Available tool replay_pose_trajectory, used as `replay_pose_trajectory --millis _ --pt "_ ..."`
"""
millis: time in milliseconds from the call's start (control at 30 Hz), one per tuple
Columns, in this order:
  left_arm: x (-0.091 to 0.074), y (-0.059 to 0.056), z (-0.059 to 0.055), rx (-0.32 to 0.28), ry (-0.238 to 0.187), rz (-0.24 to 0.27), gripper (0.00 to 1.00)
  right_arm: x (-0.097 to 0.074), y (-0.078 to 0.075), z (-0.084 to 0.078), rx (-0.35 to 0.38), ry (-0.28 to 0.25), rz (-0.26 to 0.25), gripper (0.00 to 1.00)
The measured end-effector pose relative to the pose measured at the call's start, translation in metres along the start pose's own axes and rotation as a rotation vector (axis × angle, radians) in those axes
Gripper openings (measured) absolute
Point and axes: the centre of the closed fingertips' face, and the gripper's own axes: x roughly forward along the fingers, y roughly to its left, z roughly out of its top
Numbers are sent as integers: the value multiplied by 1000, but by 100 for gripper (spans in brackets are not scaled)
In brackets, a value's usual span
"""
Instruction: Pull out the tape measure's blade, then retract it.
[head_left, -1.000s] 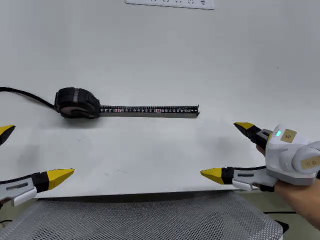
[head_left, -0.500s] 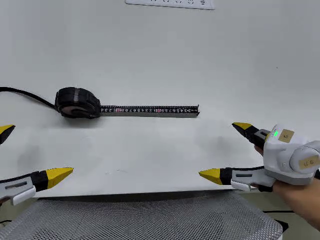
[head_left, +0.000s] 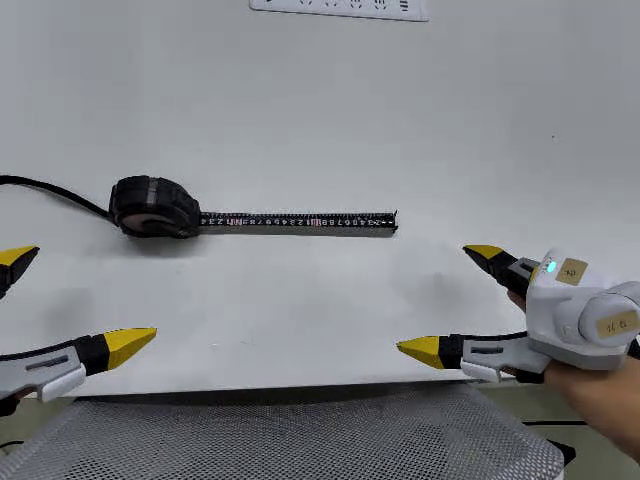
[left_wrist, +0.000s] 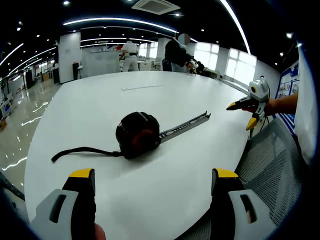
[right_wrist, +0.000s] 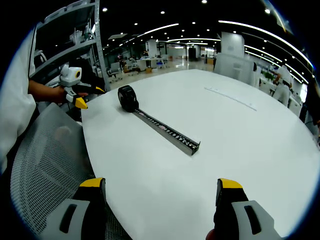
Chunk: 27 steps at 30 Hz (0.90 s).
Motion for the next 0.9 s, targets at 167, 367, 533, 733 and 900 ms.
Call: replay_pose_trajectory --millis 167,367,533,733,900 --pt "7 -1 3 1 3 4 93 0 -1 1 -2 0 -1 90" --pt "15 -1 11 -9 -7 12 93 0 -3 1 -2 0 -3 90" --pt "22 -5 13 0 -1 1 93 0 -5 1 -3 0 -6 89" --pt "32 -7 18 17 2 -9 93 1 -5 1 -4 1 -4 89" --pt "40 -8 23 16 -1 -11 93 0 -6 1 -2 1 -7 89"
